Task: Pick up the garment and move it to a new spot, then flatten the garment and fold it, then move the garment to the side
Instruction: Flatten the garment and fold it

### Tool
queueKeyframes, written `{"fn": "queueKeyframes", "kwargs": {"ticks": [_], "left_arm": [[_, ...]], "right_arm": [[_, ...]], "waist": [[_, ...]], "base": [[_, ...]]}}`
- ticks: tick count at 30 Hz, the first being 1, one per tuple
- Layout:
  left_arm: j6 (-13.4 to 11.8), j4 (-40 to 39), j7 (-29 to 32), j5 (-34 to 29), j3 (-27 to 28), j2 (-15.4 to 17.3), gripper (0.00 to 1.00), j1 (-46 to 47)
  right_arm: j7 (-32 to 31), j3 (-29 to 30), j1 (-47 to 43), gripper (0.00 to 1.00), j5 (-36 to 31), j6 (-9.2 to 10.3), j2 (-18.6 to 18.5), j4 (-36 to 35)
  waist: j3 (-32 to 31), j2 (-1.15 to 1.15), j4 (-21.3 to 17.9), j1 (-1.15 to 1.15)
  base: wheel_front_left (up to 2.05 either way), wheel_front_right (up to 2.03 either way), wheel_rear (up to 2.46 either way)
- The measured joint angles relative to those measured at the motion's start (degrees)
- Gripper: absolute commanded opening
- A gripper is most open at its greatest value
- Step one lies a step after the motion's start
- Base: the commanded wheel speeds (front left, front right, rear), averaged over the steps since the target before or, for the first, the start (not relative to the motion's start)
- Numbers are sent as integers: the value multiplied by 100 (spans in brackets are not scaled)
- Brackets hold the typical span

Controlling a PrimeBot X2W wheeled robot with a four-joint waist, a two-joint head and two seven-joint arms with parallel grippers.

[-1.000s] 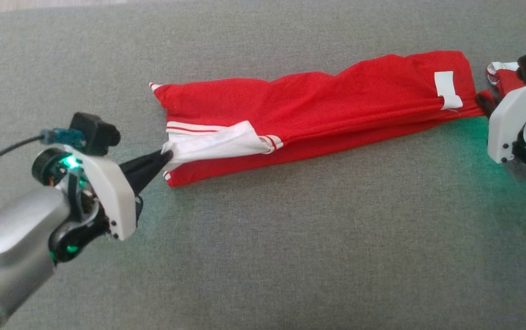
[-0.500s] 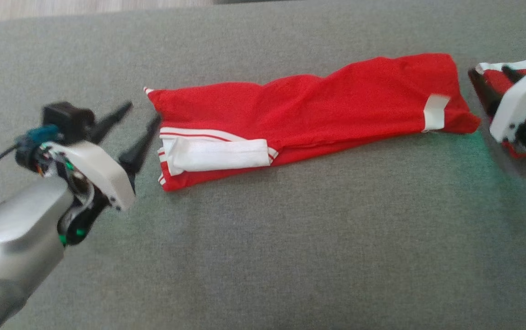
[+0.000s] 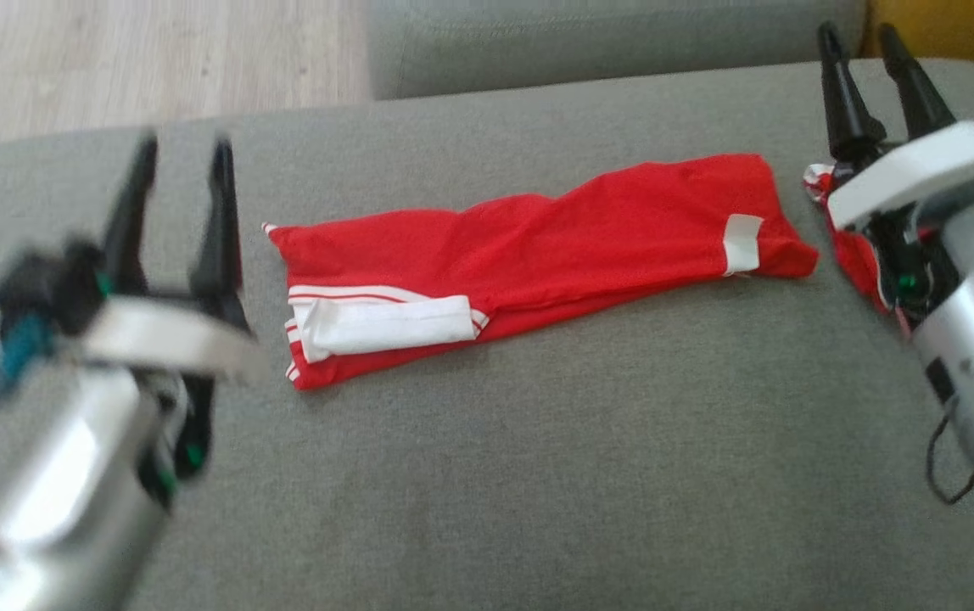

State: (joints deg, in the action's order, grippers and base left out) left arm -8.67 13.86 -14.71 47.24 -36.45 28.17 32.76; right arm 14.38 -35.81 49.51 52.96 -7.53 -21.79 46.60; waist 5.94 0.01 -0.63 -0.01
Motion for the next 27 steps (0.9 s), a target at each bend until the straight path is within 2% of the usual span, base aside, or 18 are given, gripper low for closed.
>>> {"fn": "queueKeyframes", "kwargs": {"ticks": [1, 2, 6, 7, 10, 13, 21, 27], "left_arm": [[-25, -129, 0, -172, 234, -129, 100, -331], [-34, -315, 0, -514, 651, -382, 100, -932], [119, -506, 0, -1115, 1386, -811, 100, -1788], [119, -506, 0, -1115, 1386, -811, 100, -1788], [342, -510, 0, -1396, 1828, -1173, 100, -2256], [634, -501, 0, -1657, 2189, -1533, 100, -2598], [1241, -427, 0, -2417, 2876, -2123, 100, -2726], [1466, -292, 0, -2717, 2995, -2341, 100, -2576]], "right_arm": [[0, 344, -180, 100, -275, -1, 76, -160], [1, 1054, -623, 100, -788, -1, 274, -499], [1, 2194, -1850, 100, -1962, -1, 964, -1311], [1, 2194, -1850, 100, -1962, -1, 964, -1311], [1, 2636, -2799, 100, -2705, -1, 1497, -1771], [0, 2916, -3433, 100, -3117, -1, 1741, -2007], [0, 3052, -3668, 100, -3575, -1, 1836, -2425], [0, 3237, -3351, 100, -3947, -1, 1859, -2150]], "waist": [[-42, 0, -17, 0], [-121, 0, -43, 0], [-238, 0, -96, 0], [-238, 0, -96, 0], [-271, 0, -142, -1], [-250, 0, -154, 0], [-57, 0, -177, 1], [213, 0, -89, 1]], "base": [[0, 0, 0], [0, 0, 0], [0, 0, 0], [0, 0, 0], [0, 0, 0], [0, 0, 0], [0, 0, 0], [0, 0, 0]]}}
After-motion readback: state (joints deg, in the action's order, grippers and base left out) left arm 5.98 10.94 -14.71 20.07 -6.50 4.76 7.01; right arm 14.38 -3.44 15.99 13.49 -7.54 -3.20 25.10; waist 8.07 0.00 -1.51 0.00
